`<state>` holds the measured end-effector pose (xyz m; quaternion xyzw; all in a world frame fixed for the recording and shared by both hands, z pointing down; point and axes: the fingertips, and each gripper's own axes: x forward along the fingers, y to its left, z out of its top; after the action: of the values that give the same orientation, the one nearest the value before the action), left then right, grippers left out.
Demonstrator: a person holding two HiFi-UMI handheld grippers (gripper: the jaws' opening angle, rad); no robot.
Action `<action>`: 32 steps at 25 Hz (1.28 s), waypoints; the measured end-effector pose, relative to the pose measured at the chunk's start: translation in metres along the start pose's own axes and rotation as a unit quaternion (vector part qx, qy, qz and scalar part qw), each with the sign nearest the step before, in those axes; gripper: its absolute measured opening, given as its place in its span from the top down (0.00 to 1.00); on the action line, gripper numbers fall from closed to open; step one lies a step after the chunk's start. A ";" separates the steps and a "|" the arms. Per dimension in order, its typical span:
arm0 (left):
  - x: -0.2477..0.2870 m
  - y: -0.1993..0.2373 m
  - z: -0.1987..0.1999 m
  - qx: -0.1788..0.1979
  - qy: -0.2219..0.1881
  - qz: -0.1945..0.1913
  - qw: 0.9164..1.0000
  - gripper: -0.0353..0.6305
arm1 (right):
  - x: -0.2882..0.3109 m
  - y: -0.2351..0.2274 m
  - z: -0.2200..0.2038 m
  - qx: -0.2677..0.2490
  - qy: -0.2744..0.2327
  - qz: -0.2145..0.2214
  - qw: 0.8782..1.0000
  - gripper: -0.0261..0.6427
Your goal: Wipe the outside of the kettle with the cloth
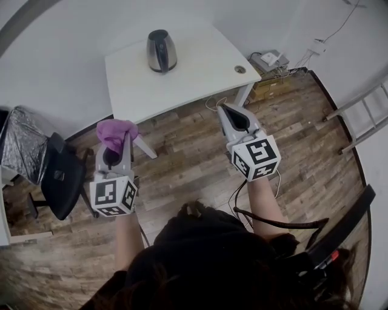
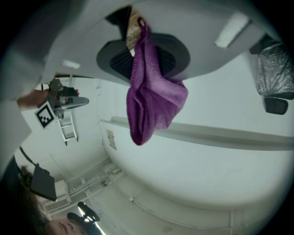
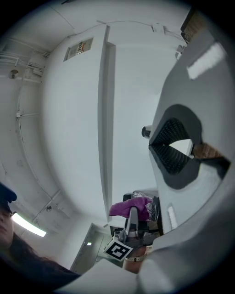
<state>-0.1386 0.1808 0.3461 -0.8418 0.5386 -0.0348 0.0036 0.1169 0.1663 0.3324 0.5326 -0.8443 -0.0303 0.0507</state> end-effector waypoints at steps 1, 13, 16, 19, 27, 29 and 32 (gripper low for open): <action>0.000 0.000 0.001 0.003 0.000 0.000 1.000 0.83 | -0.001 -0.001 0.000 -0.002 0.001 -0.002 1.000 0.96; -0.003 -0.005 0.008 0.009 -0.011 0.002 1.000 0.83 | -0.008 -0.006 0.016 -0.022 -0.009 -0.001 1.000 0.96; -0.003 -0.007 0.009 0.010 -0.013 0.001 1.000 0.83 | -0.008 -0.005 0.017 -0.024 -0.010 0.000 1.000 0.96; -0.003 -0.006 0.009 0.010 -0.014 -0.001 1.000 0.83 | -0.007 -0.004 0.016 -0.023 -0.011 -0.001 1.000 0.96; 0.001 -0.011 0.011 0.013 -0.014 -0.008 1.000 0.83 | -0.007 -0.003 0.019 -0.022 -0.012 -0.004 1.000 0.96; 0.001 -0.010 0.010 0.015 -0.012 -0.007 1.000 0.83 | -0.006 0.000 0.019 -0.022 -0.011 -0.006 1.000 0.96; 0.001 -0.008 0.007 0.014 -0.009 -0.005 1.000 0.83 | -0.006 0.001 0.019 -0.021 -0.012 -0.011 1.000 0.96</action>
<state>-0.1309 0.1833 0.3391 -0.8447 0.5337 -0.0351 0.0198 0.1160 0.1718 0.3139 0.5404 -0.8380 -0.0551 0.0518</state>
